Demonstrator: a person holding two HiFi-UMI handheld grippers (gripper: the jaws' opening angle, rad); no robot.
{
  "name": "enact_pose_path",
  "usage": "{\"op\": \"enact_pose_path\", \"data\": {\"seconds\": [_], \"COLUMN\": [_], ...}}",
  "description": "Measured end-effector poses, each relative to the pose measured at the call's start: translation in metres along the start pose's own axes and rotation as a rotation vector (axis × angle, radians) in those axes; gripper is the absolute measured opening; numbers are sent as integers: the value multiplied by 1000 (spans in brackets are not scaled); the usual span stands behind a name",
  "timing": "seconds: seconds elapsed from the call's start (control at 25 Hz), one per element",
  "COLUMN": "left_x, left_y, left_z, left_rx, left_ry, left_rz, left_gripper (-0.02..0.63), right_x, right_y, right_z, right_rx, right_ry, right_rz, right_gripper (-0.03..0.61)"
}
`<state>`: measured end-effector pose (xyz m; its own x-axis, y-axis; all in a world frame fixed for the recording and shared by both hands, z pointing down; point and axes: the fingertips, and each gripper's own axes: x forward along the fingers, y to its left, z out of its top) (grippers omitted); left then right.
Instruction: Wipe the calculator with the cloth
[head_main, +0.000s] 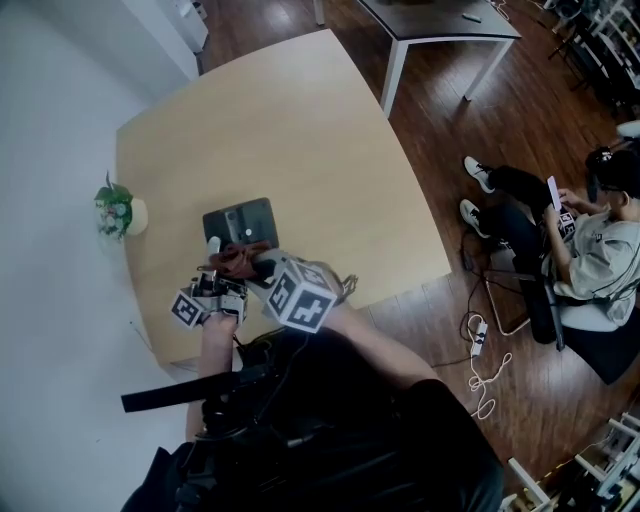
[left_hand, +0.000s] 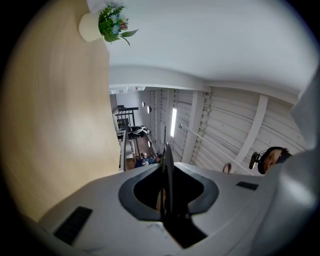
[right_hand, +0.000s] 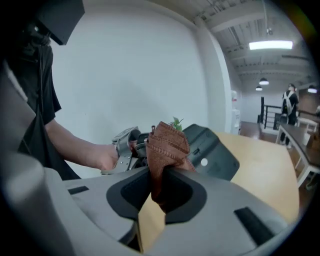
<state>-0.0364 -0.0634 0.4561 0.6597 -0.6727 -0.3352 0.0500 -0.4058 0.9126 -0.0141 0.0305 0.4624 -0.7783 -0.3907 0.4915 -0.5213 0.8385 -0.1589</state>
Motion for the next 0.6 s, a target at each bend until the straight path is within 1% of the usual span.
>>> {"op": "enact_pose_path", "data": {"seconds": [0.08,0.12,0.16,0.24,0.32,0.36,0.4,0.44,0.52,0.6], "left_x": [-1,-1,-1,-1,0,1,2,2,2,-2], "left_y": [0,0,1,0,0,-1,-1,0,5,14], "left_z": [1,1,0,-2,-7,-11,-14,-16,-17,-11], "left_rx": [-8,-9,-7,-3,-6,-6,-6,-6,-3,-4], "left_ry": [-9,-7,-1,14,29,38,46,52,55,43], "left_rz": [-6,-8,-10,-17,-24,-27,-27,-24,-6,18], "left_gripper": [60,60,60,60,60,60,60,60,60,60], "right_x": [-9,-16,-25,-44,-56,-56,-52,-44,-22,-3], "right_y": [-1,-10,-23,-61,-99,-112,-118,-117,-99,-70], "right_z": [-5,-2,5,26,47,55,60,60,50,37], "right_rx": [75,108,131,135,98,79,64,51,17,-18], "right_ry": [-13,-38,-69,-137,-186,-197,-195,-178,-108,-38], "right_rz": [47,39,8,-117,-253,-290,-298,-279,-210,-142], "right_gripper": [63,63,63,63,63,63,63,64,63,63]}}
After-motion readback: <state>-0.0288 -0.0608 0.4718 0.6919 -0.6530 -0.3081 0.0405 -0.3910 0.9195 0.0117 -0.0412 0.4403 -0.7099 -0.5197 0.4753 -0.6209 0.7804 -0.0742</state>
